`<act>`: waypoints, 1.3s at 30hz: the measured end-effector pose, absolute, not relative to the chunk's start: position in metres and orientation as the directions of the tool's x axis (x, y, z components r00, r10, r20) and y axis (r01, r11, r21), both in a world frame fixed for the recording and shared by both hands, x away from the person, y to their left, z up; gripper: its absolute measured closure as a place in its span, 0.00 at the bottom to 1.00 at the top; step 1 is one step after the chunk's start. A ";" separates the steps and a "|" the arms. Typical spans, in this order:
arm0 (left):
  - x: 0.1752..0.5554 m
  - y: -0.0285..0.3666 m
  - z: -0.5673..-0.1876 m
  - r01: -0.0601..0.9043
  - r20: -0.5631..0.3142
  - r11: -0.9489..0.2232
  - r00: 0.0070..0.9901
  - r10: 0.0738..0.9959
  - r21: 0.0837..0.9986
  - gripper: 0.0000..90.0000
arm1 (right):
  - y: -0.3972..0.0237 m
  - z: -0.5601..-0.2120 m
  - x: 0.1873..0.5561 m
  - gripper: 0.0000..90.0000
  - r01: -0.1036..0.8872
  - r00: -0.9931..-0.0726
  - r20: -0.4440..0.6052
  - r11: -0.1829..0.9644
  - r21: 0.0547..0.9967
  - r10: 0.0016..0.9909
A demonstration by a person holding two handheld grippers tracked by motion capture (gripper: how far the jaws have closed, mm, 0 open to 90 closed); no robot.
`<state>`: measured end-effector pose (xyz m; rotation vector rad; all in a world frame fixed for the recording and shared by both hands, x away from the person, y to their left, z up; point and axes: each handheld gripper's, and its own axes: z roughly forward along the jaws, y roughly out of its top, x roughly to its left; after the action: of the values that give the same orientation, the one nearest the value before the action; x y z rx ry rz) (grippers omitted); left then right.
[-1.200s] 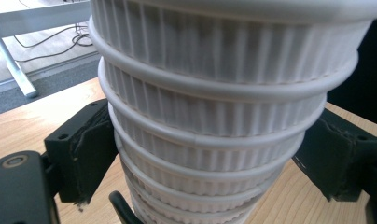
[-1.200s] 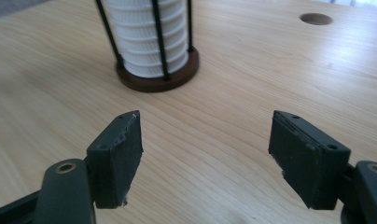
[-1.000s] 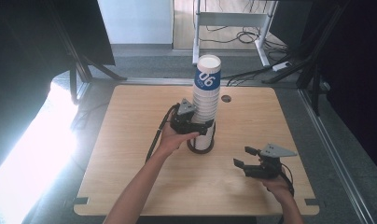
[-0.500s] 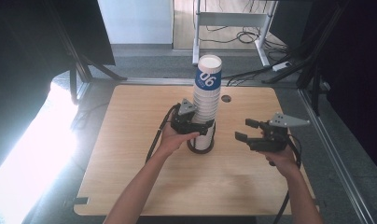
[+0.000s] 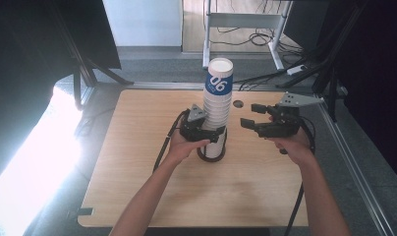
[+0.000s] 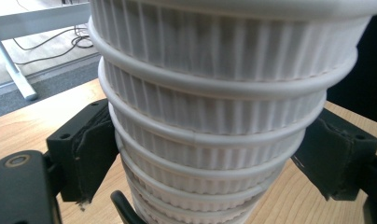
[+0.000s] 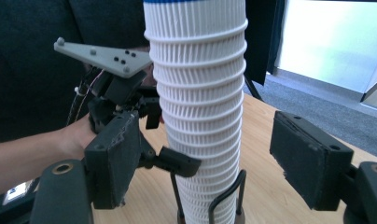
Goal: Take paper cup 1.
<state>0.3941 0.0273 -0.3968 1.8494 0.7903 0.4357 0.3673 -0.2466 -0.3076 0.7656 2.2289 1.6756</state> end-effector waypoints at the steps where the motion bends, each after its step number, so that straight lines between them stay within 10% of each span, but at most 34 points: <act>1: 0.394 0.027 -0.397 0.320 -0.060 -0.252 0.718 0.694 0.914 0.14 | -0.245 -0.306 0.368 0.28 0.259 -0.832 0.113 0.200 0.945 0.543; 39: 0.392 0.024 -0.396 0.324 -0.060 -0.252 0.713 0.699 0.912 0.15 | -0.207 -0.255 0.402 0.25 0.235 -0.845 0.109 0.181 0.955 0.524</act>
<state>0.3917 0.0243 -0.3959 1.8515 0.7984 0.4383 0.4020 -0.2070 -0.2553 0.7297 2.2137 1.7191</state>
